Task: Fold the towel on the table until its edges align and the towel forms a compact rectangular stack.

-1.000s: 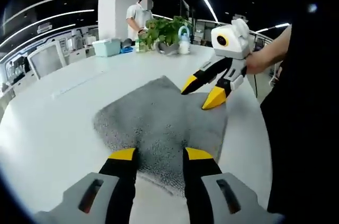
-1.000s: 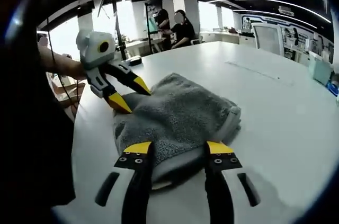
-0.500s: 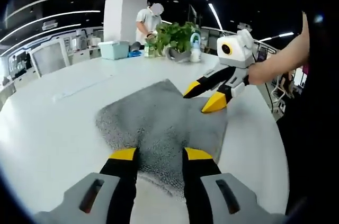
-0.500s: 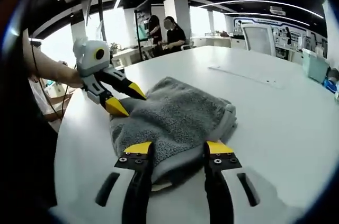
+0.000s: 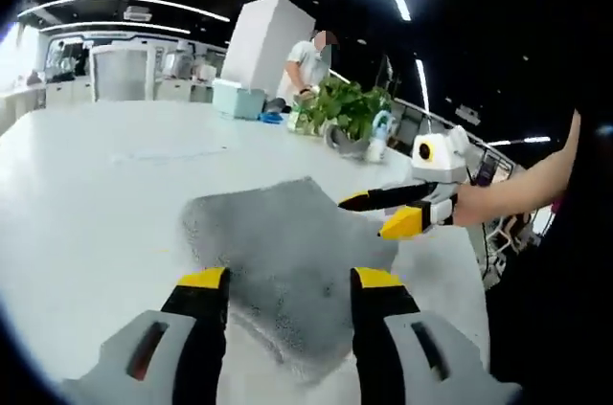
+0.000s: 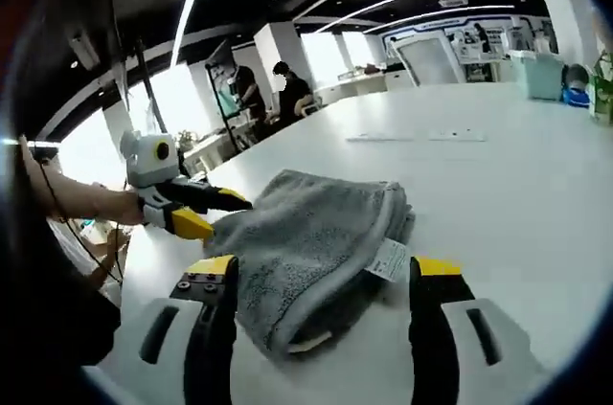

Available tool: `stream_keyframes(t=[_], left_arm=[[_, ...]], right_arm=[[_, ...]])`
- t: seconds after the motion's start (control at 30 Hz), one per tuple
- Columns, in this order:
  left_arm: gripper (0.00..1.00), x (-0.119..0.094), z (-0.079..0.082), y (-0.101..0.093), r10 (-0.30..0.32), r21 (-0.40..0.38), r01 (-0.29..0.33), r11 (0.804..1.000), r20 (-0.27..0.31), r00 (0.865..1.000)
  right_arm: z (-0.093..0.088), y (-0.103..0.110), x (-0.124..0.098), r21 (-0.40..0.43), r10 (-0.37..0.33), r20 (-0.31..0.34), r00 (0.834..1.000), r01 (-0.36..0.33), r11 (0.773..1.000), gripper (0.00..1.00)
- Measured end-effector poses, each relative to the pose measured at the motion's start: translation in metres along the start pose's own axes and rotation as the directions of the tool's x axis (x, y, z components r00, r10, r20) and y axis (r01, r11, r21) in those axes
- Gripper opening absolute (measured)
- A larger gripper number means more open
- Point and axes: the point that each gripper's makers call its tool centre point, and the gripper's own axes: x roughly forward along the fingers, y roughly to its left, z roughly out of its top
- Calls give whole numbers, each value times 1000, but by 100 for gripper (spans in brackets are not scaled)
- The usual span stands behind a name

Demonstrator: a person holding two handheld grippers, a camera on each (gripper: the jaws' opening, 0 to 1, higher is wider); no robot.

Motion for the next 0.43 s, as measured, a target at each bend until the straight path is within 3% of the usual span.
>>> stream_keyframes(t=[0.1, 0.17, 0.2, 0.3, 0.43], left_arm=[[83, -27, 15, -4, 57, -7, -57, 998, 77, 995], [92, -43, 18, -5, 88, 21, -90, 996, 94, 992], [99, -56, 21, -4, 124, 40, -129, 991, 109, 986], [99, -86, 23, -4, 207, 77, -217, 973, 120, 971], [99, -108, 24, -14, 277, 29, -283, 959, 124, 953]], right_arm=[[11, 2, -27, -61, -49, 34, 998, 51, 997, 85], [25, 1, -48, -64, -84, 109, 990, 91, 994, 99], [32, 2, -63, -55, -92, 153, 984, 101, 993, 98], [41, -1, -93, -49, -113, 200, 973, 125, 991, 100], [50, -7, -128, -39, -136, 240, 961, 149, 988, 100]])
